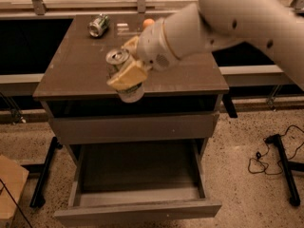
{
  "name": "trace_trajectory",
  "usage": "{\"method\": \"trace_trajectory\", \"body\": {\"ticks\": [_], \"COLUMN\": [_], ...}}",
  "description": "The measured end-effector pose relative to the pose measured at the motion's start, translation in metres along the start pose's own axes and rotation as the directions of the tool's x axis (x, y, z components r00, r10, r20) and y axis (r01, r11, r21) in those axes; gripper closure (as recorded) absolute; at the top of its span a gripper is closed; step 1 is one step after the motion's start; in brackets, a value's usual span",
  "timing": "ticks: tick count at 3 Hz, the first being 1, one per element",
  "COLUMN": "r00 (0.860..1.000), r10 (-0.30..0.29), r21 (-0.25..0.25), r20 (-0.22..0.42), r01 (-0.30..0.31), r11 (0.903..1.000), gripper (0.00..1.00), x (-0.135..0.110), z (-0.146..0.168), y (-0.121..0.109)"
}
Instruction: Place 7up can into middle drawer
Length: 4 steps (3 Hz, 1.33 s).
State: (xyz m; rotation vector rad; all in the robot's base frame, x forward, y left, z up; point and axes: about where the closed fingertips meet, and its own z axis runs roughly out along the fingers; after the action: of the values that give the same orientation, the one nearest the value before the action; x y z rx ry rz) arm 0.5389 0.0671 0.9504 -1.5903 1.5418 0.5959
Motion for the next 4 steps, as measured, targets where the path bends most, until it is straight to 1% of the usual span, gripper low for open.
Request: {"method": "trace_trajectory", "body": {"ticks": [1,2,3,4], "r00": [0.999,0.995,0.979,0.979], "r10": [0.042,0.101,0.194,0.196], "r21": [0.110,0.166,0.206,0.208], "r20": [-0.028,-0.025,0.062,0.060], "r01": [-0.039,-0.095,-0.203,-0.204], "r11": [0.9931,0.9816,0.9573,0.9565], "gripper": [1.00,1.00,1.00,1.00], "x": [0.030,0.075,0.132,0.134], "z": [-0.004,0.023,0.069,0.071], "y": [0.025,0.041,0.045,0.046]}}
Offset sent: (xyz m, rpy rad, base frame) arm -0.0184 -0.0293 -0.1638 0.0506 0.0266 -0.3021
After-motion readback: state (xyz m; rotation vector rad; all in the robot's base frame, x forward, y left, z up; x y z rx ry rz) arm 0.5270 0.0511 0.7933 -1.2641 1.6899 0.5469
